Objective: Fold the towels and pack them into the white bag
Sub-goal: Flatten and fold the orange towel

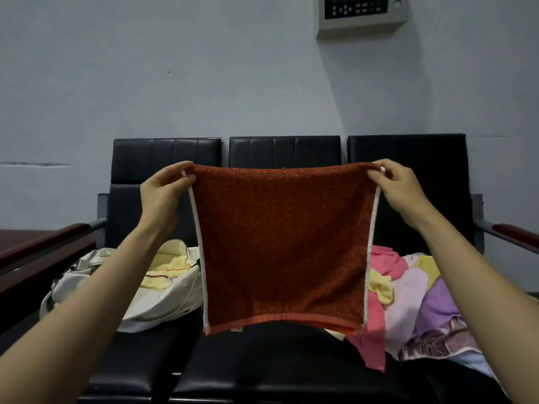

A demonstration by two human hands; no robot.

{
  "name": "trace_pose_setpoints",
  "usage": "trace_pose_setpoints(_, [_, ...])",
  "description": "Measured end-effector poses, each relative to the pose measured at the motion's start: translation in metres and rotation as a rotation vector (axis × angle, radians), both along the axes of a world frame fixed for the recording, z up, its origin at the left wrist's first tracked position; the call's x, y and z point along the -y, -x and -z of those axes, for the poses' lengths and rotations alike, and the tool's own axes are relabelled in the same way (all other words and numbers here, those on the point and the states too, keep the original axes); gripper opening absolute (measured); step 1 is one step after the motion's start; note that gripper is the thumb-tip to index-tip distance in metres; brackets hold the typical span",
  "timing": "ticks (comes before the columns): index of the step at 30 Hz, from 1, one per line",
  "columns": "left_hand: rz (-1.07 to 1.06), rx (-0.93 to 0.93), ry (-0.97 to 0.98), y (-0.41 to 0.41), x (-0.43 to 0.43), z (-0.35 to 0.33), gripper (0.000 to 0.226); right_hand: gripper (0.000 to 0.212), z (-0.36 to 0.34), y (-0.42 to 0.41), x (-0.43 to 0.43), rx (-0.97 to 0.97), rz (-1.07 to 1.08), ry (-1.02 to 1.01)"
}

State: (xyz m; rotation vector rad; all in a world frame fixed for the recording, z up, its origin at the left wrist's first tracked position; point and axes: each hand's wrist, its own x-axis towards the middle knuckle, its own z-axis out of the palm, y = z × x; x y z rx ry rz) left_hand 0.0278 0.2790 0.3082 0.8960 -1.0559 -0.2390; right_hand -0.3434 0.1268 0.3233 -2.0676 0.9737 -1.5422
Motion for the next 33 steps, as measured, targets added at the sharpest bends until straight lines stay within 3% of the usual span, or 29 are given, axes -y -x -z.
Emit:
trace_pose_setpoints(3, [0.030, -0.015, 0.047, -0.001, -0.001, -0.004, 0.025, 0.019, 0.000, 0.006, -0.003, 0.207, -0.199, -0.106])
trace_pose_setpoints(6, [0.044, 0.011, -0.038, -0.008, 0.010, -0.005, 0.025, 0.016, 0.004, 0.002, 0.013, 0.226, -0.223, -0.216])
trace_pose_setpoints(11, [0.020, -0.041, -0.399, -0.029, 0.066, 0.039, 0.027, 0.010, 0.054, -0.018, 0.060, -0.017, -0.050, -0.396])
trace_pose_setpoints(17, [-0.061, -0.154, -0.526, -0.035, 0.115, 0.112, 0.029, 0.011, 0.124, -0.037, 0.103, -0.069, 0.102, -0.402])
trace_pose_setpoints(22, [-0.044, -0.227, -0.786, -0.041, 0.115, 0.183, 0.031, 0.011, 0.185, -0.030, 0.080, -0.228, -0.001, -0.474])
trace_pose_setpoints(27, [-0.039, -0.318, -0.899, -0.039, 0.096, 0.220, 0.026, 0.012, 0.222, -0.009, 0.040, -0.388, -0.197, -0.597])
trace_pose_setpoints(33, [0.024, -0.306, -1.049, -0.027, 0.065, 0.247, 0.009, 0.027, 0.253, 0.004, 0.024, -0.742, -0.161, -0.545])
